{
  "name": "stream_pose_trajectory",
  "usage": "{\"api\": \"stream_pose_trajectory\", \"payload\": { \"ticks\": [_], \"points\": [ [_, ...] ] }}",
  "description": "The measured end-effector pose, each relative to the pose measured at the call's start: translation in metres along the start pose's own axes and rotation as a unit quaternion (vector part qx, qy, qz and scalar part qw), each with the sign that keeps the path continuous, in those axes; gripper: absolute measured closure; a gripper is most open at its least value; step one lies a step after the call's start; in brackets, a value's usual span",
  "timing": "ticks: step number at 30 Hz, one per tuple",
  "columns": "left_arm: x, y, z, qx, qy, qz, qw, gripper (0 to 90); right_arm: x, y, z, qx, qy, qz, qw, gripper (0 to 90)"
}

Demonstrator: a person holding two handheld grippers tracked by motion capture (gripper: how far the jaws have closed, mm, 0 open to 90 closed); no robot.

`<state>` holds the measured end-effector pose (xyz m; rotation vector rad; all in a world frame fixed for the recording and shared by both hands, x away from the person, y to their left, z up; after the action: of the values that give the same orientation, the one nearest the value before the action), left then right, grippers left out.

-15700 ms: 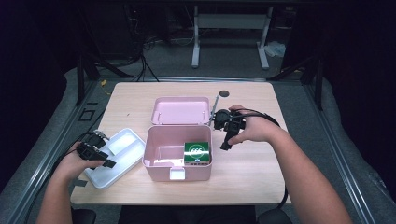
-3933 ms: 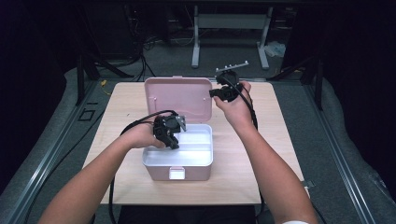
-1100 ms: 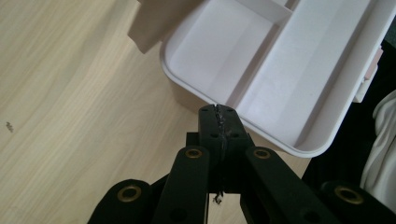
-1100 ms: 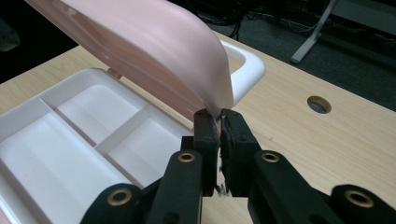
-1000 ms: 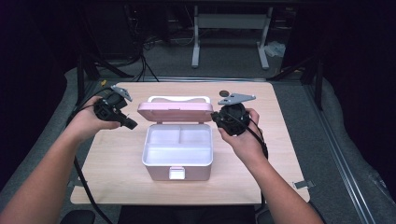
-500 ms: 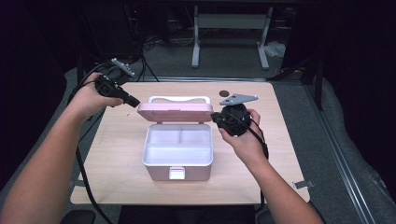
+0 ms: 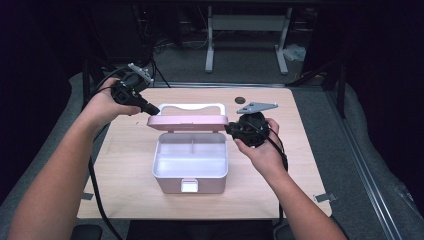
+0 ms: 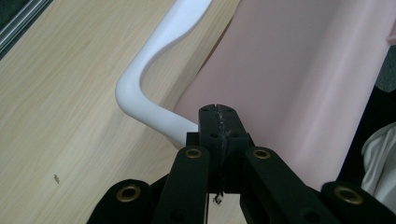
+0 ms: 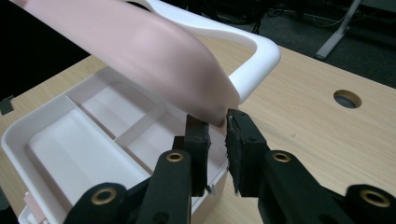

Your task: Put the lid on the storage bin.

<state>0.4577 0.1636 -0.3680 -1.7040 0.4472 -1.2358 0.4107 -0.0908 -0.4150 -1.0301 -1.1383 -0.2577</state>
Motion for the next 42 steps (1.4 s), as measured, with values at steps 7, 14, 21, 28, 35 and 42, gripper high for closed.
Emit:
{"api": "stream_pose_trajectory", "payload": {
  "ticks": [7,14,21,28,35,42],
  "points": [
    [-0.006,0.003,-0.007,-0.011,0.011,0.006,0.9999,90.0,-0.006,-0.003,0.003,0.014,-0.005,0.001,0.9999,69.9],
    [-0.019,0.011,-0.011,-0.017,0.016,0.013,0.9996,90.0,-0.020,-0.007,0.003,0.036,0.012,0.008,0.9992,64.9],
    [-0.032,0.015,-0.016,-0.018,0.012,0.013,0.9997,90.0,-0.032,-0.009,0.006,0.037,0.011,0.012,0.9992,64.0],
    [-0.045,0.021,-0.026,-0.026,0.026,0.018,0.9992,89.9,-0.048,-0.015,0.009,0.034,0.008,0.018,0.9992,63.0],
    [-0.068,0.036,-0.039,-0.037,0.028,0.021,0.9987,88.6,-0.075,-0.015,0.008,0.038,0.016,0.035,0.9985,62.0],
    [-0.082,0.045,-0.042,-0.038,0.021,0.015,0.9989,83.1,-0.081,-0.013,0.004,0.033,0.025,0.037,0.9984,60.8]
  ]
}}
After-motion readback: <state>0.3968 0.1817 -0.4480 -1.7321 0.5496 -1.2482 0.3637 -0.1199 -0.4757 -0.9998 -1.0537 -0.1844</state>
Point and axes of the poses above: each handheld gripper's, and its own axes: y roughly forward along the jaws, x roughly out of its top, z roughly to its left, the point moved 8 cm from there along y, roughly forward along the jaws, and after that the axes turned 1 degree about -z, right-handed, at the moved point
